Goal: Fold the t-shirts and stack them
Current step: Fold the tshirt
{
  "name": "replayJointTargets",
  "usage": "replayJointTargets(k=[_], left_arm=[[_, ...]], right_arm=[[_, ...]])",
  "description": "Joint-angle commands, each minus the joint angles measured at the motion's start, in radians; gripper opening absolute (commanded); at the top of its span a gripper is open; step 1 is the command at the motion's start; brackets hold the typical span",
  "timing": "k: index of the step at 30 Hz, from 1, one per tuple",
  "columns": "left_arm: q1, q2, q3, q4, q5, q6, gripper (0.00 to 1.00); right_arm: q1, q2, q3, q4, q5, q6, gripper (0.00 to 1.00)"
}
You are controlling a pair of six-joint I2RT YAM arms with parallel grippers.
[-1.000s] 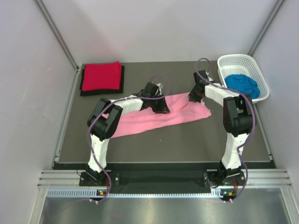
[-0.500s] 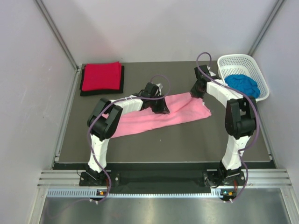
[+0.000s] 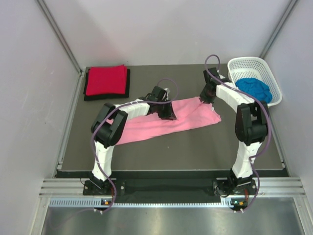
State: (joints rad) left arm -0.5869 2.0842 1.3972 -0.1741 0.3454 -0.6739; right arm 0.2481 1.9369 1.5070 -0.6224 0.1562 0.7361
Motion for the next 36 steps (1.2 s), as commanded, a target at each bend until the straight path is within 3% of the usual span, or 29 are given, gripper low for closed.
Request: replayJointTargets(k=[1, 8, 14, 17, 24, 32, 36], left_arm=[[-0.002, -0.081, 0.040, -0.088, -0.026, 0.034, 0.29], [-0.004, -0.119, 0.066, -0.015, 0.004, 0.017, 0.30], [-0.004, -0.041, 0.095, 0.068, 0.072, -0.007, 0.29], [-0.004, 0.002, 0.103, 0.065, 0.043, 0.007, 0.29], [-0.002, 0.096, 0.103, -0.105, -0.155, 0.080, 0.27], [0.001, 0.004, 0.091, -0.145, -0.197, 0.085, 0.27], [0.001, -0.093, 0.114, -0.148, -0.120, 0.083, 0.29]], right_arm=[[0.008, 0.017, 0.045, 0.009, -0.009, -0.027, 0.16], [0.005, -0.029, 0.064, -0.001, -0.010, -0.049, 0.22], [0.005, 0.029, 0.074, 0.111, -0.152, -0.109, 0.13], [0.005, 0.085, 0.084, 0.125, -0.190, -0.124, 0.08], [0.000, 0.158, 0.044, 0.225, -0.078, -0.184, 0.02], [-0.018, 0.119, 0.048, 0.224, -0.046, -0.218, 0.03], [-0.018, 0.045, 0.059, 0.181, -0.083, -0.196, 0.06]])
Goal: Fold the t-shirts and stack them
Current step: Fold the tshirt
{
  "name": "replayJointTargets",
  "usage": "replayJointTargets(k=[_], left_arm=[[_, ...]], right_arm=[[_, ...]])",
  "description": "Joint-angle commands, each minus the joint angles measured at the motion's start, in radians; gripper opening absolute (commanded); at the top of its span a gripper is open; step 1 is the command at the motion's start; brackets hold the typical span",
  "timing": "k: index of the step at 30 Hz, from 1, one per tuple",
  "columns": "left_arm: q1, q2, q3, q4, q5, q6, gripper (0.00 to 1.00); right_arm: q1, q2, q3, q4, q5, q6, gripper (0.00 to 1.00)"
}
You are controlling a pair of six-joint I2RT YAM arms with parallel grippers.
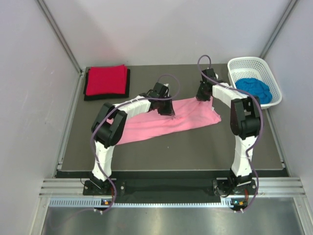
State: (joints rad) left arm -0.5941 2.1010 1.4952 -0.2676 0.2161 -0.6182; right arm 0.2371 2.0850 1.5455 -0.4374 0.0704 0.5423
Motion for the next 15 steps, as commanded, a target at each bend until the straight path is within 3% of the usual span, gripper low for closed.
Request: replayJointTargets(k=[1, 6, 15], left_arm=[[0.008, -0.124, 0.016, -0.047, 0.037, 0.023, 0.29], [0.008, -0.209, -0.059, -0.005, 0.129, -0.011, 0.30], [0.054, -0.294, -0.228, -0.045, 0.074, 0.020, 0.30]], right_arm=[[-0.009, -0.102, 0.025, -0.035, 0.003, -0.001, 0.06], [-0.009, -0.114, -0.071, 0.008, -0.018, 0.028, 0.05], [-0.030, -0.080, -0.142, 0.054, 0.035, 0.015, 0.02]])
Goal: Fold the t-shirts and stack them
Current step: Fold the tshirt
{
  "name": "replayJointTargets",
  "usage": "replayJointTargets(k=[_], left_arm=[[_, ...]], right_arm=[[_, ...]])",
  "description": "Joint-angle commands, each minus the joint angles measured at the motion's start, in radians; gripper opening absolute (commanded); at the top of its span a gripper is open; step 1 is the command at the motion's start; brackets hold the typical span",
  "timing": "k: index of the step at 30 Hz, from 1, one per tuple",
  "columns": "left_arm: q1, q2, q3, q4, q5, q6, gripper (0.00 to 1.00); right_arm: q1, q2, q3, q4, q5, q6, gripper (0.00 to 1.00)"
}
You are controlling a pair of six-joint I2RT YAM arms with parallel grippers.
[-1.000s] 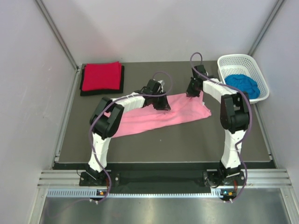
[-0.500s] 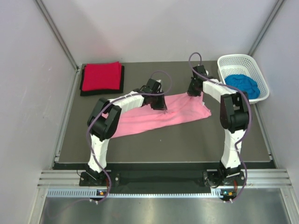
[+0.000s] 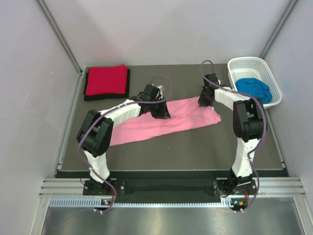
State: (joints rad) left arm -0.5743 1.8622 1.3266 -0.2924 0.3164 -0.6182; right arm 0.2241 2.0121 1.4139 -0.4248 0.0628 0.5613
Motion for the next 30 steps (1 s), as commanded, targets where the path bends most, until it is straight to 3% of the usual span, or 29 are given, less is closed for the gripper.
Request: replayJointTargets(k=[1, 7, 12, 21, 30], left_arm=[[0.042, -0.067, -0.076, -0.021, -0.045, 0.017, 0.30], [0.111, -0.138, -0.161, -0.065, -0.048, 0.060, 0.30], [0.111, -0.161, -0.171, -0.126, -0.024, 0.132, 0.30], [0.111, -0.228, -0.314, -0.048, 0.020, 0.097, 0.30], [0.110, -0.296, -0.451, -0.060, -0.143, 0.060, 0.29]], right_arm=[[-0.017, -0.007, -0.013, 0.044, 0.045, -0.008, 0.02], [-0.017, -0.058, 0.028, 0.006, 0.005, -0.026, 0.04], [-0.022, -0.134, 0.053, -0.127, -0.003, -0.014, 0.18], [-0.031, -0.276, -0.157, -0.158, -0.003, 0.019, 0.22], [-0.081, -0.266, -0.338, -0.053, 0.110, -0.023, 0.21]])
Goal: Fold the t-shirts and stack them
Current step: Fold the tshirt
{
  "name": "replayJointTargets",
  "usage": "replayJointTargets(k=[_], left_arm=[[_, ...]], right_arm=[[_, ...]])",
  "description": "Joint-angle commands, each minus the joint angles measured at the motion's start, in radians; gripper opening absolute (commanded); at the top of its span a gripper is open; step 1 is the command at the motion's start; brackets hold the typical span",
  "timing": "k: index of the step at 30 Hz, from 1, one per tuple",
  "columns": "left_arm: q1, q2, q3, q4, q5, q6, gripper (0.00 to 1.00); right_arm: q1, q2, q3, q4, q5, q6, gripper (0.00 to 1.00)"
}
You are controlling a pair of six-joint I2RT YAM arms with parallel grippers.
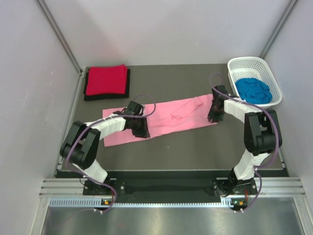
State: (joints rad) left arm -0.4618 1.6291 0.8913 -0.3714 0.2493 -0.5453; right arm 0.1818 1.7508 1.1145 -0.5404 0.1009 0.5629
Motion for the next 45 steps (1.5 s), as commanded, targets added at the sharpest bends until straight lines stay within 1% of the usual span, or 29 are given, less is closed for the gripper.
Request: replayJointTargets(k=[1, 2, 3, 7, 10, 12, 15, 16, 18, 21, 23, 24, 26, 27, 29, 30, 31, 34, 35, 38, 40, 41, 43, 45], left_arm=[[-0.002, -0.075, -0.028, -0.006, -0.129, -0.013, 0.29], [-0.001, -0.080, -0.040, -0.012, -0.130, -0.015, 0.29], [-0.001, -0.086, -0.051, -0.018, -0.186, -0.013, 0.29], [-0.001, -0.098, -0.094, -0.057, -0.273, -0.016, 0.29], [-0.001, -0.106, -0.117, -0.072, -0.304, -0.030, 0.29], [-0.001, -0.112, -0.127, -0.081, -0.309, -0.041, 0.29], [-0.003, -0.147, -0.167, -0.061, -0.265, -0.077, 0.29], [-0.003, -0.172, -0.195, -0.052, -0.221, -0.097, 0.29], [-0.003, -0.196, -0.221, -0.035, -0.187, -0.116, 0.27], [-0.017, -0.245, -0.253, -0.049, -0.171, -0.143, 0.27], [-0.017, -0.284, -0.239, -0.083, -0.188, -0.142, 0.27], [-0.017, -0.296, -0.207, -0.099, -0.214, -0.137, 0.27], [-0.015, -0.321, -0.157, -0.155, -0.229, -0.110, 0.28], [-0.017, -0.327, -0.103, -0.165, -0.228, -0.098, 0.29], [-0.015, -0.322, -0.052, -0.170, -0.211, -0.061, 0.29], [-0.015, -0.315, -0.004, -0.169, -0.194, -0.055, 0.30], [-0.012, -0.293, 0.018, -0.166, -0.186, -0.039, 0.30], [0.005, -0.233, 0.086, -0.161, -0.168, -0.016, 0.31], [0.014, -0.220, 0.095, -0.152, -0.160, -0.012, 0.31], [0.054, -0.167, 0.090, -0.110, -0.121, -0.001, 0.31], [0.080, -0.129, 0.071, -0.081, -0.102, 0.004, 0.30], [0.087, -0.117, 0.061, -0.072, -0.091, 0.004, 0.30], [0.110, -0.085, 0.028, -0.054, -0.079, -0.005, 0.30], [0.118, -0.072, -0.004, -0.046, -0.084, -0.007, 0.29]], right_arm=[[-0.059, -0.005, -0.059, 0.095, 0.086, -0.035, 0.21], [-0.067, -0.002, -0.073, 0.102, 0.089, -0.035, 0.21], [-0.076, 0.006, -0.085, 0.103, 0.091, -0.047, 0.21], [-0.102, 0.007, -0.107, 0.111, 0.095, -0.073, 0.20], [-0.111, -0.013, -0.113, 0.117, 0.111, -0.095, 0.20], [-0.120, -0.014, -0.104, 0.111, 0.120, -0.107, 0.20], [-0.137, -0.010, -0.091, 0.111, 0.123, -0.126, 0.20], [-0.140, -0.002, -0.088, 0.111, 0.125, -0.129, 0.20], [-0.146, -0.001, -0.078, 0.114, 0.123, -0.139, 0.20], [-0.148, 0.006, -0.050, 0.109, 0.120, -0.155, 0.20], [-0.146, 0.006, -0.029, 0.082, 0.123, -0.158, 0.20], [-0.146, 0.001, -0.010, 0.067, 0.117, -0.156, 0.20], [-0.142, -0.034, 0.004, 0.051, 0.070, -0.147, 0.20], [-0.133, -0.049, 0.013, 0.030, 0.054, -0.140, 0.20], [-0.093, -0.095, 0.033, 0.004, 0.019, -0.130, 0.19], [-0.082, -0.108, 0.034, -0.009, -0.012, -0.126, 0.18], [-0.071, -0.129, 0.033, -0.010, -0.079, -0.118, 0.17], [-0.004, -0.169, 0.030, -0.015, -0.140, -0.090, 0.05], [0.040, -0.174, 0.030, -0.009, -0.161, -0.083, 0.04], [0.125, -0.186, 0.022, 0.042, -0.274, -0.061, 0.02], [0.160, -0.179, 0.012, 0.078, -0.353, -0.044, 0.03], [0.191, -0.172, 0.005, 0.124, -0.377, -0.026, 0.03], [0.211, -0.142, -0.005, 0.154, -0.417, -0.014, 0.03], [0.238, -0.116, -0.019, 0.186, -0.417, -0.018, 0.03]])
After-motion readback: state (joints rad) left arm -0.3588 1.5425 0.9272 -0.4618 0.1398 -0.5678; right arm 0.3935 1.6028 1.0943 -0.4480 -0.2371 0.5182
